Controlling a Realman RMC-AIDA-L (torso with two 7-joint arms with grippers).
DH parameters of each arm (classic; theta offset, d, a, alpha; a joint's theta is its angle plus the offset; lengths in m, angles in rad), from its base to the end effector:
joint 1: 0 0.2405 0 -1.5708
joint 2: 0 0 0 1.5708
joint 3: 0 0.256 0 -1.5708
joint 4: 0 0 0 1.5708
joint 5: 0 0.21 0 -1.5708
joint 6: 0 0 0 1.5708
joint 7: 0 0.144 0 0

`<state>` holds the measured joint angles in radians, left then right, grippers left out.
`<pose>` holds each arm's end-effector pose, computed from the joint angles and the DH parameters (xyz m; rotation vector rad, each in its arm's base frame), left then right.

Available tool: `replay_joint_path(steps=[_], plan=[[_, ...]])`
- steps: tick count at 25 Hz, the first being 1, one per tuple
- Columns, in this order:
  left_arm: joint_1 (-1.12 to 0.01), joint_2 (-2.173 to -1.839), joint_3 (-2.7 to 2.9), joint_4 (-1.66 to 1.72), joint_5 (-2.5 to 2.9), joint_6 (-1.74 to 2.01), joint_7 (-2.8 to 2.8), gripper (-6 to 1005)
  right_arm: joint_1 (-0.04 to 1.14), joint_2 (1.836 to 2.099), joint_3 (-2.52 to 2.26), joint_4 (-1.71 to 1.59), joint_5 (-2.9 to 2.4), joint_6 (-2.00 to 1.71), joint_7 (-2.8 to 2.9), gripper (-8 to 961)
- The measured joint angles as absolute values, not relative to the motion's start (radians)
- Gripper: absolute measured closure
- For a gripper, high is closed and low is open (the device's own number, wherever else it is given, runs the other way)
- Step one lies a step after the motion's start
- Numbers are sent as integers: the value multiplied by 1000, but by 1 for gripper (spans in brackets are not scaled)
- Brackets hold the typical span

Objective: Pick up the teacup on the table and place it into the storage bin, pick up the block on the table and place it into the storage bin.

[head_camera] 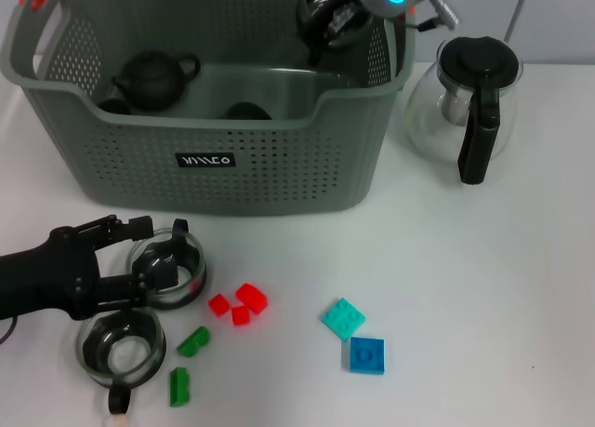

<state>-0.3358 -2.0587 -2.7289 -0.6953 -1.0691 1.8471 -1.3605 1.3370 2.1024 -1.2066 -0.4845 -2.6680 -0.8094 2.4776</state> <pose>-0.3161 0.2529 0.0431 -2.5920 -0.8065 -0.8934 0.0390 0.4868 -0.0692 -2.4700 0.4761 -0.1952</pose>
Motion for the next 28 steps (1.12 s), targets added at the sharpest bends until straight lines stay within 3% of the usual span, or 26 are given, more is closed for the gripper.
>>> replay_joint_path(steps=[28], plan=[[-337,-2060,-2729,-681,-1069,1834,-1357,94,1344,2109,-1411,-439,-2615,-764,2475,903]])
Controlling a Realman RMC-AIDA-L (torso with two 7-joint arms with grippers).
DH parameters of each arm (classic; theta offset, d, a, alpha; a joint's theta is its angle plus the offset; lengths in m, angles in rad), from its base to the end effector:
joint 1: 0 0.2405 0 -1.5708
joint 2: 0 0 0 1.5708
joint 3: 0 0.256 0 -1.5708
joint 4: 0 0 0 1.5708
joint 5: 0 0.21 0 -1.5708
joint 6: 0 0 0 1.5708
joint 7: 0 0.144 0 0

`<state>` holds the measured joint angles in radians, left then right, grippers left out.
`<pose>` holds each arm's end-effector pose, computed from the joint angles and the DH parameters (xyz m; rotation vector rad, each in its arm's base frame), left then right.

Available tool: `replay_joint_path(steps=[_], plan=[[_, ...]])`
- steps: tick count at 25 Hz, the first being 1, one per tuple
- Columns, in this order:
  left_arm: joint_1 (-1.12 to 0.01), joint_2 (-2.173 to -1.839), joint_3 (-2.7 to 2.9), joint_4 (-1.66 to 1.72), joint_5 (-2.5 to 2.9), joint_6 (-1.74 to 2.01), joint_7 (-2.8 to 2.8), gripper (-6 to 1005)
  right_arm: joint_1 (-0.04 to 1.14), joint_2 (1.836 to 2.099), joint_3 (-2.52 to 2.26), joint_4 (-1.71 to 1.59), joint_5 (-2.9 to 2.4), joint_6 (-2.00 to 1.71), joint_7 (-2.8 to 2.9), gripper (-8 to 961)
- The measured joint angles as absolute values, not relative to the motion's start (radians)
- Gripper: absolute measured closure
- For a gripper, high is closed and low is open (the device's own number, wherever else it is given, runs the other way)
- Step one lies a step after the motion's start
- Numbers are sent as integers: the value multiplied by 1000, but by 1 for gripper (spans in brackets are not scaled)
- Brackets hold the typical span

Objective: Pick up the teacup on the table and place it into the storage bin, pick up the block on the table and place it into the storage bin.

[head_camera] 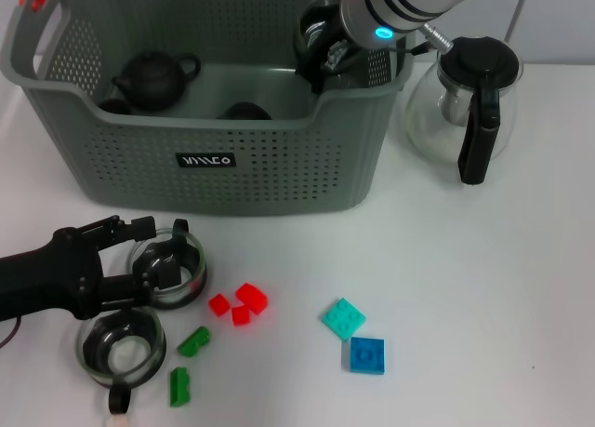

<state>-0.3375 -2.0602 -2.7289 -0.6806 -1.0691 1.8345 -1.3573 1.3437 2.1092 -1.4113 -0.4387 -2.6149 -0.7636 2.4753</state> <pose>-0.3167 0.2535 0.0399 -2.5848 -0.8186 -0.8971 0.0457 0.4763 -0.0902 -2.4944 0.3231 -0.3266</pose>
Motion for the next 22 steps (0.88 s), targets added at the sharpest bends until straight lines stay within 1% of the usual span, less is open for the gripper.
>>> replay_joint_path(steps=[16,22], plan=[[-337,-2060,-2729,-681,-1069,1825,-1358,95,1344,2111,-1413,-439,-2615,-774,2454,892],[-338,-2060,-2729,-681,-1069,1825,-1358,95,1344,2111,-1423,-439,-2615,-775,2454,872]])
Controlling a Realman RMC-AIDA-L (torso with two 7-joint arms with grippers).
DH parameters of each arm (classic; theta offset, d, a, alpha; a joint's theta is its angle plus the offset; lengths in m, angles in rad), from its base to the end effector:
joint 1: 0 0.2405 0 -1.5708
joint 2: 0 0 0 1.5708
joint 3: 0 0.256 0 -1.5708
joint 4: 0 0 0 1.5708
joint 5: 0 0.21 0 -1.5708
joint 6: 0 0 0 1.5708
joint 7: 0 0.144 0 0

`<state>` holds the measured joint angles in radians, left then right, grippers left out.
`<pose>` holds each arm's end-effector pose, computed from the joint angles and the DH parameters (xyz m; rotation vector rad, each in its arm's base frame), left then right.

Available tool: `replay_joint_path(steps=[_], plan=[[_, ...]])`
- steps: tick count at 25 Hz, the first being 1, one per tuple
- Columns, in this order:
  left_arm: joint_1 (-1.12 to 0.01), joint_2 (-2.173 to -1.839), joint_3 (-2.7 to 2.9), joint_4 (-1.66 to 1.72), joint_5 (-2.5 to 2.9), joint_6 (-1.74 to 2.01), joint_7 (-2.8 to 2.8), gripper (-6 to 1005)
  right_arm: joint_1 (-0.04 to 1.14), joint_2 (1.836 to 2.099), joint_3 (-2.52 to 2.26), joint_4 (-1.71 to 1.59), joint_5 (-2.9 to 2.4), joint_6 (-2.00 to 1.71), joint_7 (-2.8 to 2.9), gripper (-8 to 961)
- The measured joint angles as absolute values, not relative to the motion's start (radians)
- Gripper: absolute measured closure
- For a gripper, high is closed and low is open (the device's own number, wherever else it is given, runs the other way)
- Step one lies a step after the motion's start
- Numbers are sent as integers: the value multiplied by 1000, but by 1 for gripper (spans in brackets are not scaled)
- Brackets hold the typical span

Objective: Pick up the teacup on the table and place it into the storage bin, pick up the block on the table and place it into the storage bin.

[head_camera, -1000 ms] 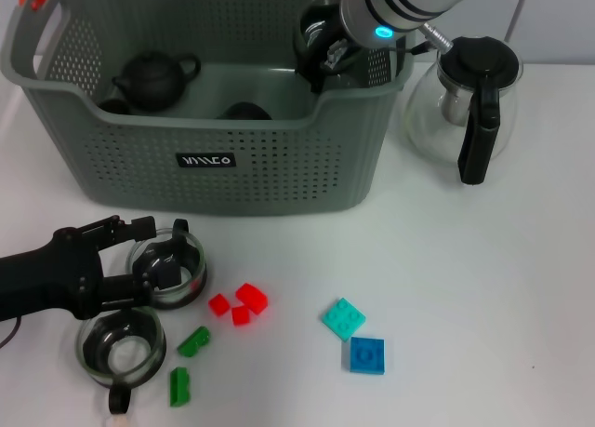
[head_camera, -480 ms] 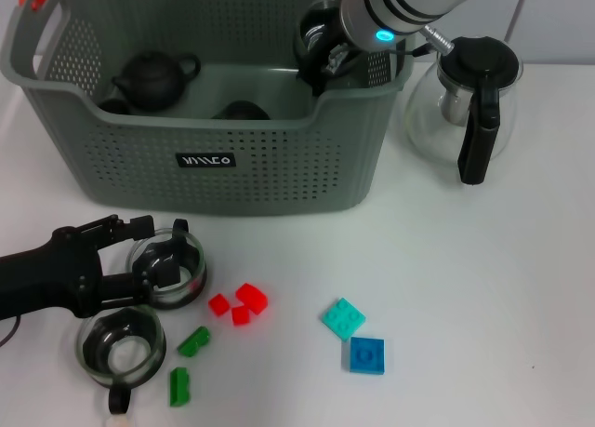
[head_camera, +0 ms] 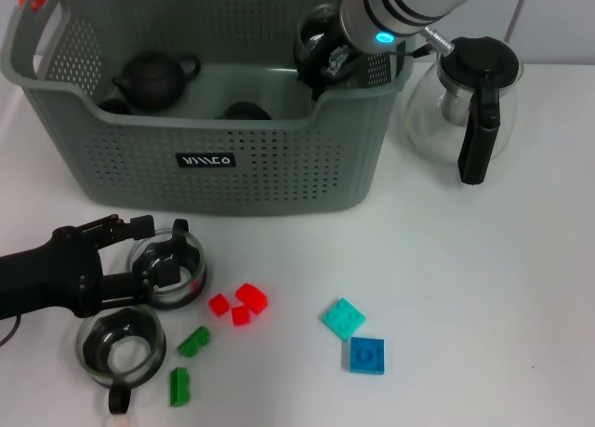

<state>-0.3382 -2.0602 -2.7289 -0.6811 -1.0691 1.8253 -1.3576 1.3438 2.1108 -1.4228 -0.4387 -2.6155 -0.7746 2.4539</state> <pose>-0.3175 0.2547 0.0400 -2.5788 -0.8204 -0.8889 0.0470 0.4742 -0.0919 -2.5069 0.2895 -0.3560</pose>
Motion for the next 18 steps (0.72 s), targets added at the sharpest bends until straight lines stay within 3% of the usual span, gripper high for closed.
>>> replay_joint_path(steps=[4,10,18], plan=[[-339,-2060,-2729,-681,-1069,1825,-1358,95,1344,2111,-1423,-440,-2609,-773,2455,858],[-339,-2060,-2729,-681,-1069,1825,-1358,95,1342,2111,-1424,-448,-2592,-768,2454,742],[-339,-2060,-2737,-681,-1069,1823,-1364,95,1300,2099,-1370,-641,-2590,-920,2492,374]])
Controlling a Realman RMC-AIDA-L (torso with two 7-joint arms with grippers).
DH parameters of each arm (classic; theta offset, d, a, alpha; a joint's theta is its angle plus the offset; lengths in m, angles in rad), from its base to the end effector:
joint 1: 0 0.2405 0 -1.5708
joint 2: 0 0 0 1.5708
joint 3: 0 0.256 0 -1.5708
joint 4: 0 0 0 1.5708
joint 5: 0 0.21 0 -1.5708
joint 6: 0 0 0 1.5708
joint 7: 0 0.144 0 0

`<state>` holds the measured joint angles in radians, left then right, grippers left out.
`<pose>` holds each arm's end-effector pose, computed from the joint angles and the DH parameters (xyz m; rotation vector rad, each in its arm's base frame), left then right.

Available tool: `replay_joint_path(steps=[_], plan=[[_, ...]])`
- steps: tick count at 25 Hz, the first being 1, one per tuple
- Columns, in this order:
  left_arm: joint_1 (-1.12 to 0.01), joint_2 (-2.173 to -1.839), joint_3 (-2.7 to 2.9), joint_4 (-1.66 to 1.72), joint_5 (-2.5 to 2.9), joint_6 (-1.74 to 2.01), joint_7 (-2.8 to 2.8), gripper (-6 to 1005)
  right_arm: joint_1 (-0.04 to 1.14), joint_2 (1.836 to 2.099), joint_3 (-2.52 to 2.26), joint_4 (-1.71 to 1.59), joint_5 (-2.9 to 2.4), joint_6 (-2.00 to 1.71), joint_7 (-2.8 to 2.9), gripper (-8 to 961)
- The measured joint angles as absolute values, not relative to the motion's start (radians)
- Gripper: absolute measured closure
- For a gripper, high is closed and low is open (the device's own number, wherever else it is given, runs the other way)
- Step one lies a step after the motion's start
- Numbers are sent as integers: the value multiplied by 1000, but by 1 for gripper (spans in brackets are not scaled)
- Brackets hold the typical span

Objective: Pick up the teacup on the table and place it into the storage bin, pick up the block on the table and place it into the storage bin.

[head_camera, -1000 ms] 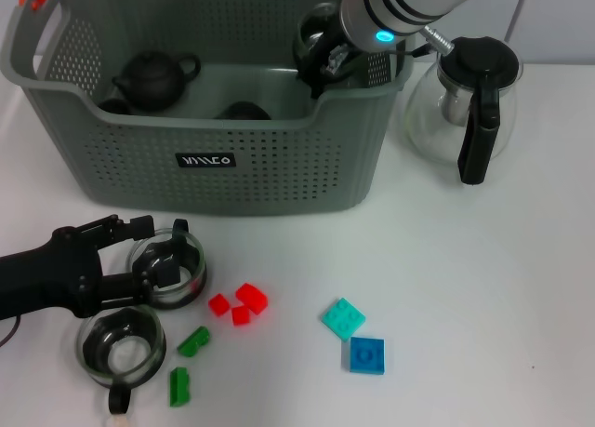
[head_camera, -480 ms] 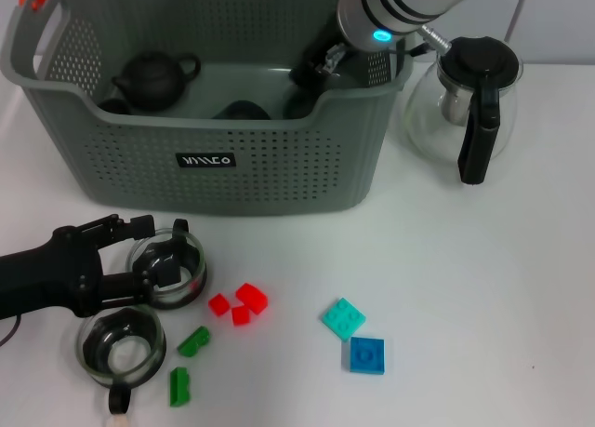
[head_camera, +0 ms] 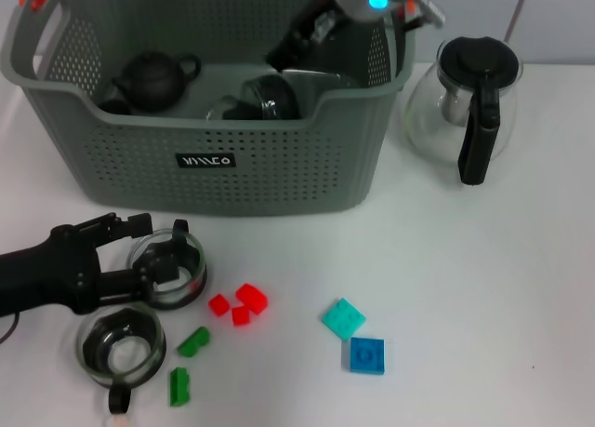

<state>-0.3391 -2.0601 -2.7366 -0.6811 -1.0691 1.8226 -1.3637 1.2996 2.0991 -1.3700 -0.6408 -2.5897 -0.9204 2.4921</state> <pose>-0.3180 0.2554 0.0409 -2.5679 -0.8292 -0.8917 0.0171 0.4701 -0.0718 -2.5490 0.3513 -0.2336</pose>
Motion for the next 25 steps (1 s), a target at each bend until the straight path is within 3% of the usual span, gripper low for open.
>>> replay_joint_path(steps=[13,22,25], plan=[[-336,-2055,-2781,-681,-1069,1837,-1368,95,1092,2093,-1126,-1282,-2430,-1499,2461,384],[-340,-2054,-2781,-681,-1069,1837,-1376,94,759,2084,-955,-1381,-1943,-1729,2164,383],[-344,-2053,-2781,-681,-1069,1837,-1385,94,661,2069,-913,-1325,-1883,-1744,2061,324]])
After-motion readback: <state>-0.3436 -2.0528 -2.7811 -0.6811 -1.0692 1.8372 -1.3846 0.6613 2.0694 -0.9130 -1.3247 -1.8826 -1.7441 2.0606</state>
